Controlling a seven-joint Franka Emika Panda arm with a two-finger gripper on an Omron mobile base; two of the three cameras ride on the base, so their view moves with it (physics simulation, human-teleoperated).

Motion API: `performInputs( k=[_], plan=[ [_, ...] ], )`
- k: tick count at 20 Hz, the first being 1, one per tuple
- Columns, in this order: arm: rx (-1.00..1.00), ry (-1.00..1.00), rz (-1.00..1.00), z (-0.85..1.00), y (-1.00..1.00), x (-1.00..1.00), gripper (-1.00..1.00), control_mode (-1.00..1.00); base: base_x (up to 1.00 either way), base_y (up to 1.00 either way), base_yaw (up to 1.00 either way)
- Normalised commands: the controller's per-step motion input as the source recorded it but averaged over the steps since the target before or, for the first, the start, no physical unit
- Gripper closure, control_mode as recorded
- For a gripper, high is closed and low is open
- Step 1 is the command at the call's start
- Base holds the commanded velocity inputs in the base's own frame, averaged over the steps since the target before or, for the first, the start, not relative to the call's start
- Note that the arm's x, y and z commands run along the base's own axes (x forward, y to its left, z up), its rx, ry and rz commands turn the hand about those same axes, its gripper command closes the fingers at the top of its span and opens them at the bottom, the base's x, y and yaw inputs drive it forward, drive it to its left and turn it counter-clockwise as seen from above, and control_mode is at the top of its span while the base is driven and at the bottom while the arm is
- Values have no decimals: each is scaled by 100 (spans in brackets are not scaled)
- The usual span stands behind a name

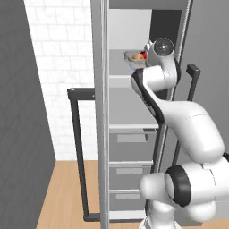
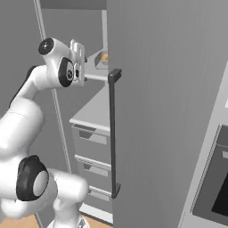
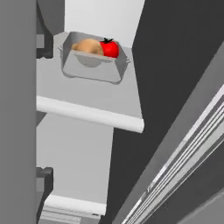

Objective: Take the meat container that has the fish and place it on the second highest rack of the freezer. Then take the vegetable container that has the tomato and squash and place it on the highest rack of the freezer.

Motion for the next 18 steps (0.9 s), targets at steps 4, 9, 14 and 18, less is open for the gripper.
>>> performInputs(
  k=[4,9,14,18],
  plan=[
    [-2,1,1,-47,-1,-100,-100,-100,0,0,0],
    [-2,3,1,-76,-1,-100,-100,-100,0,0,0],
    [-1,1,0,-19,0,-20,-100,100,-80,0,0],
    [0,0,0,0,0,0,-100,100,-96,-51,-1]
  ],
)
